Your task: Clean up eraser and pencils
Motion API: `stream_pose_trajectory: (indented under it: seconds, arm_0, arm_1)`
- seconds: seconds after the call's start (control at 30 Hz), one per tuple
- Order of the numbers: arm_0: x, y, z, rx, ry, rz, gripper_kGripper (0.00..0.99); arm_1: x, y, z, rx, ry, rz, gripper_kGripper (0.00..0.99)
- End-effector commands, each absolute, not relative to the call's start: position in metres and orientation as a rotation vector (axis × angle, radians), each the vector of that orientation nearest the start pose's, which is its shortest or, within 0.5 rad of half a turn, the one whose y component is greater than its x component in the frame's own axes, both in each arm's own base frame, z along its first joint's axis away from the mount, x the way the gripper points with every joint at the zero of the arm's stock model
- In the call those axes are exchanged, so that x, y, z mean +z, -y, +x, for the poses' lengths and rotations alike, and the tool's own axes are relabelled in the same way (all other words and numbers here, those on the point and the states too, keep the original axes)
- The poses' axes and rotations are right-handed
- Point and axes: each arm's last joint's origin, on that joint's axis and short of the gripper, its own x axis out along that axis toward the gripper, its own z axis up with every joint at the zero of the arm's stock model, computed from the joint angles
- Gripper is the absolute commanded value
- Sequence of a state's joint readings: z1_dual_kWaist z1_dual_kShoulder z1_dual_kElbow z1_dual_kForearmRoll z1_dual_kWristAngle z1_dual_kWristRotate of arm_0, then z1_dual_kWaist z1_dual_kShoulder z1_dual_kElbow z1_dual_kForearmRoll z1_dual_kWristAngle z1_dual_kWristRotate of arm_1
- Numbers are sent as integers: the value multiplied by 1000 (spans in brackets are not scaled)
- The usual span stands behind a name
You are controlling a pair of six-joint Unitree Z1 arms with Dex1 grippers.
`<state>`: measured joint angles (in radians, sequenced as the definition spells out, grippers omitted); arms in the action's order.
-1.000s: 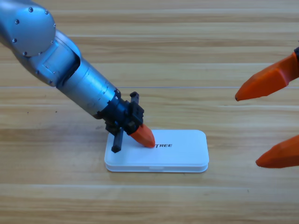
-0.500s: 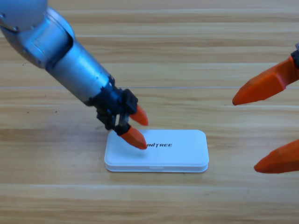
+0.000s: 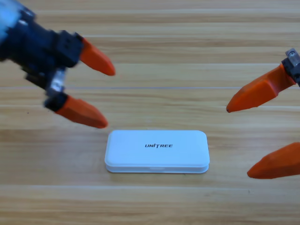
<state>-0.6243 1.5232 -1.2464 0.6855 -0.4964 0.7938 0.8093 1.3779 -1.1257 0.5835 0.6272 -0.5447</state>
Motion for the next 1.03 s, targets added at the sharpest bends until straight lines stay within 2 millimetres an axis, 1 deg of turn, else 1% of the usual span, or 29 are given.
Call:
stream_pose_trajectory:
  seconds: [0.03,0.1,0.23,0.37,0.47,0.73,1.03]
  arm_0:
    - [388,167,173,-1405,-465,699,990]
    - [391,170,164,-1435,-444,709,990]
    - [389,188,152,-1511,-428,737,990]
    - [379,213,147,-1589,-436,767,990]
    - [373,223,147,-1594,-443,780,990]
    - [371,227,150,-1582,-450,773,990]
    - [368,226,150,-1580,-463,770,990]
  arm_1:
    - [360,-198,139,1599,-545,-498,931]
    - [360,-198,139,1599,-545,-498,931]
    - [360,-198,139,1599,-547,-498,931]
    - [360,-198,139,1599,-547,-498,931]
    - [360,-198,139,1599,-547,-498,931]
    - [360,-198,139,1599,-548,-498,931]
    - [359,-197,138,1600,-552,-499,931]
